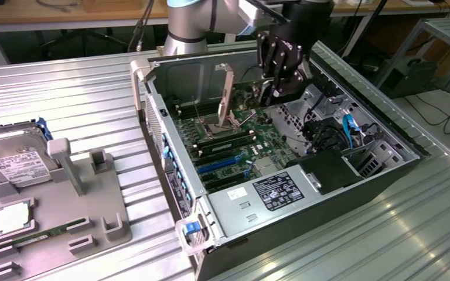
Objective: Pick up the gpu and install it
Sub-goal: 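Insert the gpu into the slot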
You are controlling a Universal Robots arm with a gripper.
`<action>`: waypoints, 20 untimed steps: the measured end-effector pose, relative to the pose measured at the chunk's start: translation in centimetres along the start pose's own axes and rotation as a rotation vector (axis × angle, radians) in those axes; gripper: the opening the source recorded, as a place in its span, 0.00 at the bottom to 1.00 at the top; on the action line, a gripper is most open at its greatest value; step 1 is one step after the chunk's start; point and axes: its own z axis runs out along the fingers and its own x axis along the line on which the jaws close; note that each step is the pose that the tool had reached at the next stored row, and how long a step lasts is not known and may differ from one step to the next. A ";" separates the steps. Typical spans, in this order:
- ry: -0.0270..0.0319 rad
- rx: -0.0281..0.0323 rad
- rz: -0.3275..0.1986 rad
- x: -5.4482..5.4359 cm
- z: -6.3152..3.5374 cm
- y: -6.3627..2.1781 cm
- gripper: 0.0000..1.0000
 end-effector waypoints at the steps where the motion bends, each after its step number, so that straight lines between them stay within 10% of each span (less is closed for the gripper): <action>1: 0.0000 -0.0005 0.000 0.0 0.12 0.08 0.28; 14: 0.0004 -0.0298 0.001 0.0 2.21 0.32 0.28; 20: 0.0002 -0.0234 0.001 -0.1 3.23 1.12 0.28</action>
